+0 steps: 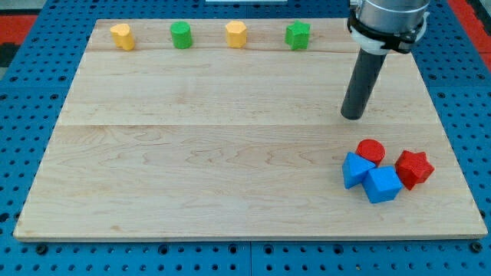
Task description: Drag the green star into the group of blocks at the bottom right corner
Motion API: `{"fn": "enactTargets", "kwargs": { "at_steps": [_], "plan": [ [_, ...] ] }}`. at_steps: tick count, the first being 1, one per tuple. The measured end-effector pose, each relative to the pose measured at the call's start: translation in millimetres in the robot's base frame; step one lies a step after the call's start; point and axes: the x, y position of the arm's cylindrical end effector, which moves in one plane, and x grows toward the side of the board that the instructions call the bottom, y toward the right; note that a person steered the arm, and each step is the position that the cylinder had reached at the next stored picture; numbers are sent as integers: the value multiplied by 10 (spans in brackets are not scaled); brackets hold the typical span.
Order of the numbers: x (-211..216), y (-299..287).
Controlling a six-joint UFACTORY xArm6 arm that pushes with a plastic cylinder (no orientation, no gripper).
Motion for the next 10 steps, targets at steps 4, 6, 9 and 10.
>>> {"fn": "enactTargets", "kwargs": {
  "at_steps": [4,6,9,10],
  "plan": [
    [-1818,-303],
    [-2233,-522],
    [-1501,-752],
    [-1080,-651]
  ]
}}
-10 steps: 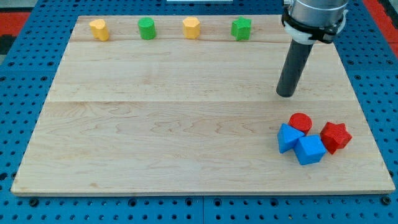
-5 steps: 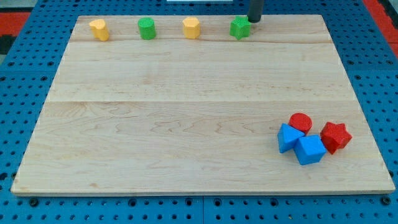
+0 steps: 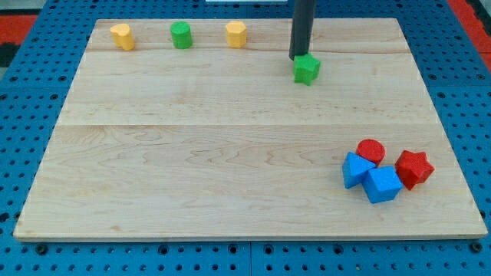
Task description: Drag the green star into the group of blocks at the bottom right corner
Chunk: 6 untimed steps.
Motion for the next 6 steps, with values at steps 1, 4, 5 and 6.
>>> {"fn": "enactTargets", "kwargs": {
  "at_steps": [1,4,5,6],
  "plan": [
    [387,103],
    [1380,474],
    [1643,601],
    [1361,296]
  ]
}}
